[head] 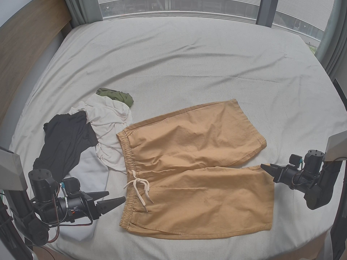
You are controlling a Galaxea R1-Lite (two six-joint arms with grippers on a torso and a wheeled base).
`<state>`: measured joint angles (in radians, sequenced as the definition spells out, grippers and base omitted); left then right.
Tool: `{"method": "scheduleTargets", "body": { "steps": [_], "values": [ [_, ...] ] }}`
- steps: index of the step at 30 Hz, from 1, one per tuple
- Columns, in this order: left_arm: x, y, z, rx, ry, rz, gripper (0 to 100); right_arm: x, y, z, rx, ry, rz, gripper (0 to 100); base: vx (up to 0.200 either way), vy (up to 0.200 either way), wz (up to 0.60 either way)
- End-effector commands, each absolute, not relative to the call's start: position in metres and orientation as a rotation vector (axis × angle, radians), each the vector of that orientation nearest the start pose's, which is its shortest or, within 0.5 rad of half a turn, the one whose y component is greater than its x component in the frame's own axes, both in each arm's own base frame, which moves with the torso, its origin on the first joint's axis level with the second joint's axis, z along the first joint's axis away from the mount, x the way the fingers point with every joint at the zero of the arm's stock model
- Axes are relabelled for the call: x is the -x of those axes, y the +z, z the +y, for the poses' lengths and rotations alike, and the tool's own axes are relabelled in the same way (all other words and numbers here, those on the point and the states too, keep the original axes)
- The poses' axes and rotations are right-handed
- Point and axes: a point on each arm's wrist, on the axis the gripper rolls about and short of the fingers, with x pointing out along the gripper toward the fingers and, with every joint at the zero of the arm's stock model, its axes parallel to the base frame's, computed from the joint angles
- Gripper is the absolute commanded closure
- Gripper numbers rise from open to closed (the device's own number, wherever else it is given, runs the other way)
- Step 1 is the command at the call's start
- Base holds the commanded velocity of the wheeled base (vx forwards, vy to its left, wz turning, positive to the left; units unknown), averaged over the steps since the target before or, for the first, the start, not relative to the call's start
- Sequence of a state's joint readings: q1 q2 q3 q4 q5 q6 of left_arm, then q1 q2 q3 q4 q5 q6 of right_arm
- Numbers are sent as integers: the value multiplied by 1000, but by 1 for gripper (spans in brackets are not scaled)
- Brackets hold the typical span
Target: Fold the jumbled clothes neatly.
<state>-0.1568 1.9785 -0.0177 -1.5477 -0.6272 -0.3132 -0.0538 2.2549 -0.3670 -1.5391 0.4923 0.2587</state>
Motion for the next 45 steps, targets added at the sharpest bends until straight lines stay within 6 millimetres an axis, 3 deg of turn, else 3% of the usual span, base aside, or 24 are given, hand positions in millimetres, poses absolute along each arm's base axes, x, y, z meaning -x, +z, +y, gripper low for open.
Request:
{"method": "scheduleTargets", "body": {
  "steps": [1,20,28,41,42,45],
  "values": [
    [-204,42,-46,397,-700,560,0,-301,8,-6,-348,387,394,100,0,0,0],
    [-204,40,-48,397,-706,569,0,-316,18,-12,-388,362,329,100,0,0,0],
    [-205,36,-48,395,-700,588,0,-319,19,-23,-391,329,309,100,0,0,0],
    [-205,36,-48,394,-700,586,0,-319,19,-24,-390,331,311,100,0,0,0],
    [-205,36,-48,394,-702,586,0,-320,19,-23,-392,334,309,0,0,0,0],
    [-205,36,-48,398,-699,588,0,-320,20,-24,-392,330,305,0,0,0,0]
  ]
}}
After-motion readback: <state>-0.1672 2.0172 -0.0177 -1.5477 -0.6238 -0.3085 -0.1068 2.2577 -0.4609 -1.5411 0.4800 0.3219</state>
